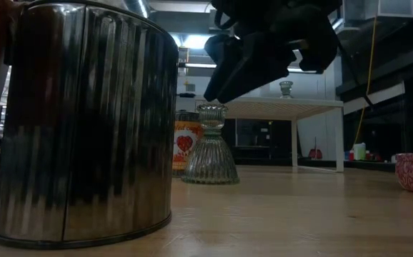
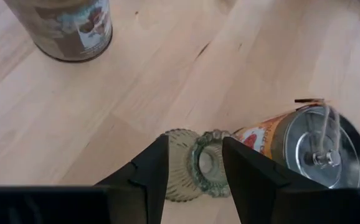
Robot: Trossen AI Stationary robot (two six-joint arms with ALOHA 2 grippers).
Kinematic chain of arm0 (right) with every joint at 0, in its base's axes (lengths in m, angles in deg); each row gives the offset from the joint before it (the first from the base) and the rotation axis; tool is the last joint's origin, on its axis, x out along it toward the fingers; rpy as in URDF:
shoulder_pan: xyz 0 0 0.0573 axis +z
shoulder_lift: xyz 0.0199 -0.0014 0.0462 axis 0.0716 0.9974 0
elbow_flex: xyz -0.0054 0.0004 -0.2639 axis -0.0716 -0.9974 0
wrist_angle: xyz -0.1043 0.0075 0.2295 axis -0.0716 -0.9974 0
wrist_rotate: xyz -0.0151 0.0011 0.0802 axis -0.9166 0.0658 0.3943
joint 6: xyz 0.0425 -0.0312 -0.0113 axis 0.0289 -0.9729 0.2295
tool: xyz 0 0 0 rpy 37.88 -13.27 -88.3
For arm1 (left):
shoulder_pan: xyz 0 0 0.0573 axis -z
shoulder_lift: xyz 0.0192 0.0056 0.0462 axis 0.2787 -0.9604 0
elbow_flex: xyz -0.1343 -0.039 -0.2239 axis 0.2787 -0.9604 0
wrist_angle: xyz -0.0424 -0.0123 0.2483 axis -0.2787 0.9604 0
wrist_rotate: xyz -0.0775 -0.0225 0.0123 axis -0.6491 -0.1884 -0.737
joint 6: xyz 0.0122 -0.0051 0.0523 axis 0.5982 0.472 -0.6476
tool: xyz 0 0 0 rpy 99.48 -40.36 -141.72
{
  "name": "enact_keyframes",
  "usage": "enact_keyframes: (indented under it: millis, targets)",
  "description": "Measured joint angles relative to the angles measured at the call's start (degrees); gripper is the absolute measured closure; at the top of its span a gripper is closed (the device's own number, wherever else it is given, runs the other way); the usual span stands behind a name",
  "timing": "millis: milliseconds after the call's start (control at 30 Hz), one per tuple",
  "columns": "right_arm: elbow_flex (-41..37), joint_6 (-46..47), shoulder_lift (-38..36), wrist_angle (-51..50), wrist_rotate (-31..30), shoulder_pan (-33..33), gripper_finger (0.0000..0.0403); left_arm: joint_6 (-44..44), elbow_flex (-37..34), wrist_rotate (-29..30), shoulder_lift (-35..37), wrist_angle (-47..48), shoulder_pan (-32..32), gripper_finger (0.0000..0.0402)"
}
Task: Pick & Place candle stick holders
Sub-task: Put the top green glass candle holder on the shelf aligned with the other glass candle holder
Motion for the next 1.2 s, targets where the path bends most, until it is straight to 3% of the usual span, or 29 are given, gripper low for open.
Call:
enact_keyframes:
  millis: [167, 567, 867, 1200]
  targets:
    - [0.00, -0.98, -0.02, -3.09, -0.03, -0.30, 0.0253, 0.01, 0.00, 0.02, -0.02, 0.00, 0.00, 0.0290]
    - [0.09, -4.30, -0.07, -8.81, -5.15, -0.34, 0.0324, 0.21, 0.00, 0.22, -0.02, 0.06, 0.00, 0.0290]
    - [0.36, -3.46, -0.20, -12.15, -5.50, -0.32, 0.0356, 0.66, 0.00, 0.24, -0.02, 0.46, 0.00, 0.0290]
    - [10.53, 2.03, -0.46, -31.09, -1.39, -0.43, 0.0364, 0.46, 0.00, 0.81, -0.02, 1.44, 0.00, 0.0290]
